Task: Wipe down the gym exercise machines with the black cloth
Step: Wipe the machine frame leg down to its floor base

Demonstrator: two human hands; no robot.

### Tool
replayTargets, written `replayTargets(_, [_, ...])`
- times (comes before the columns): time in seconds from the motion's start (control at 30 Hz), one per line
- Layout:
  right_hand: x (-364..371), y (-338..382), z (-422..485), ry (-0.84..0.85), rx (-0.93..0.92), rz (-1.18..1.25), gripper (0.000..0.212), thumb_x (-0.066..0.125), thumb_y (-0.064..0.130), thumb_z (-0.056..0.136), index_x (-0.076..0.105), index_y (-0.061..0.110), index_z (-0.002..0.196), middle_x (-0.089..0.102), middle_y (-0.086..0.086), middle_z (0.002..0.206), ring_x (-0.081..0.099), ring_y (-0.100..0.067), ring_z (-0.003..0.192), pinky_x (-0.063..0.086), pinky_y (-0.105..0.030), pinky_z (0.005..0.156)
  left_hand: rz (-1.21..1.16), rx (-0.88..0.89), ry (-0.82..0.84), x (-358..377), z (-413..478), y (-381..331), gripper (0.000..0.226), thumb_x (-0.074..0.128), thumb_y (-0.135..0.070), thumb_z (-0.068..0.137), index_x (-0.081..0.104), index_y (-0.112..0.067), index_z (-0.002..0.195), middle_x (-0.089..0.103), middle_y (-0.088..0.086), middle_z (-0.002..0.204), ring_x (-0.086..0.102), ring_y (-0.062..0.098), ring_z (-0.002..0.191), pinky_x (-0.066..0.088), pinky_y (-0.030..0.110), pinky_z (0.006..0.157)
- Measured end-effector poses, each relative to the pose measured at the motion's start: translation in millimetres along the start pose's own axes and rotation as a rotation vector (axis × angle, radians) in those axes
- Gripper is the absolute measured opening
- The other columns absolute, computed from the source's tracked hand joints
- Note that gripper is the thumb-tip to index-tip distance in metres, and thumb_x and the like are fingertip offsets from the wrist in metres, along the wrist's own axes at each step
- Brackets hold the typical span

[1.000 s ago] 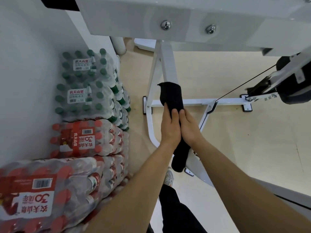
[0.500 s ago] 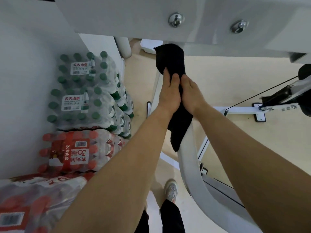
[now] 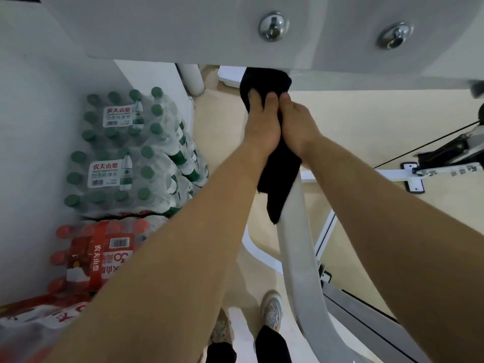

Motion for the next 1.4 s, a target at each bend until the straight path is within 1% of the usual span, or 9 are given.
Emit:
replayTargets(0.17, [2.0, 3.4, 29.1, -0.024, 0.097, -0.009, 0.060, 0.026, 0.046, 0.107, 0.056, 0.002, 0.135, 0.063, -0.016, 0.130, 0.061, -0.029, 0.117, 0.046, -0.040, 0.106, -0.014, 0.027, -0.025, -4.2, 30.7, -11.2, 0.050, 0.044, -0.034, 0.102, 0.037, -0.018, 0.149, 0.058, 0.009, 0.135, 0.057, 0.025, 0.121, 0.042, 0.043, 0.110])
replayTargets(0.4, [1.6, -7.2, -6.5, 0.004, 0.094, 0.003, 0.058, 0.027, 0.046, 0.107, 0.062, 0.006, 0.129, 0.068, -0.014, 0.120, 0.065, -0.027, 0.108, 0.049, -0.040, 0.102, 0.023, 0.030, -0.004, -1.7, -8.3, -1.0, 0.052, 0.035, -0.032, 0.108, 0.026, -0.020, 0.157, 0.051, 0.010, 0.147, 0.052, 0.026, 0.129, 0.039, 0.041, 0.113])
replayTargets(0.5, [-0.1, -22.8, -63.8, 0.026, 0.016, -0.031, 0.051, 0.025, 0.039, 0.109, 0.064, 0.011, 0.128, 0.067, -0.007, 0.116, 0.063, -0.020, 0.108, 0.046, -0.030, 0.095, 0.001, 0.058, -0.009, 0.7, -63.7, 20.0, 0.047, 0.034, -0.027, 0.109, 0.032, -0.019, 0.155, 0.054, 0.006, 0.144, 0.054, 0.019, 0.125, 0.038, 0.031, 0.111])
replayTargets(0.63, [-0.6, -47.4, -123.2, 0.082, 0.012, 0.050, 0.046, 0.026, 0.033, 0.110, 0.061, 0.015, 0.133, 0.068, -0.002, 0.119, 0.063, -0.012, 0.110, 0.046, -0.014, 0.086, -0.049, 0.014, 0.034, 5.0, -127.9, 53.2, 0.053, 0.034, -0.035, 0.109, 0.020, -0.028, 0.159, 0.046, 0.002, 0.153, 0.048, 0.018, 0.136, 0.036, 0.040, 0.117])
replayTargets(0.83, [-0.9, -18.9, -65.0, 0.014, 0.004, -0.052, 0.052, 0.022, 0.037, 0.110, 0.061, 0.010, 0.131, 0.061, -0.003, 0.110, 0.058, -0.017, 0.104, 0.038, -0.021, 0.086, 0.036, 0.015, 0.005, 0.8, -61.9, 25.9, 0.054, 0.035, -0.037, 0.107, 0.024, -0.023, 0.158, 0.047, 0.009, 0.151, 0.049, 0.026, 0.134, 0.035, 0.043, 0.116])
replayTargets(1.03, [-0.1, -37.5, -101.1, 0.072, -0.024, -0.046, 0.047, 0.024, 0.034, 0.110, 0.057, 0.014, 0.137, 0.062, -0.007, 0.133, 0.057, -0.020, 0.123, 0.039, -0.035, 0.110, 0.000, 0.010, 0.043, 3.4, -103.4, 42.7, 0.055, 0.033, -0.039, 0.106, 0.020, -0.027, 0.159, 0.045, 0.004, 0.153, 0.048, 0.021, 0.136, 0.034, 0.042, 0.118])
replayTargets(1.1, [-2.6, -49.8, -130.6, 0.078, -0.023, -0.030, 0.046, 0.025, 0.032, 0.110, 0.055, 0.015, 0.139, 0.062, -0.004, 0.133, 0.057, -0.016, 0.122, 0.040, -0.032, 0.110, -0.034, 0.009, 0.066, 4.6, -133.1, 56.4, 0.059, 0.034, -0.043, 0.102, 0.019, -0.032, 0.158, 0.044, 0.001, 0.154, 0.046, 0.018, 0.137, 0.034, 0.043, 0.118])
replayTargets(1.23, [-1.9, -77.8, -187.7, 0.119, 0.019, 0.029, 0.044, 0.024, 0.033, 0.110, 0.050, 0.018, 0.143, 0.060, 0.009, 0.127, 0.056, 0.004, 0.113, 0.039, -0.005, 0.097, -0.079, -0.038, 0.084, 6.6, -196.4, 75.8, 0.053, 0.033, -0.035, 0.108, 0.018, -0.035, 0.158, 0.049, -0.002, 0.150, 0.051, 0.015, 0.132, 0.038, 0.038, 0.116])
replayTargets(1.4, [-4.2, -107.4, -235.0, 0.182, 0.045, -0.026, 0.056, 0.025, 0.052, 0.104, 0.046, 0.024, 0.147, 0.059, 0.001, 0.138, 0.054, -0.013, 0.128, 0.038, -0.042, 0.115, -0.071, -0.094, 0.095, 9.3, -253.3, 94.4, 0.054, 0.032, -0.039, 0.109, 0.014, -0.034, 0.159, 0.046, -0.003, 0.152, 0.048, 0.013, 0.133, 0.036, 0.035, 0.116])
Point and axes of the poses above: each hand's wrist, its own z-axis towards the middle knuckle, its own x-axis out of the palm, y = z × x, the point moved 5 cm from there along z, towards the middle knuckle
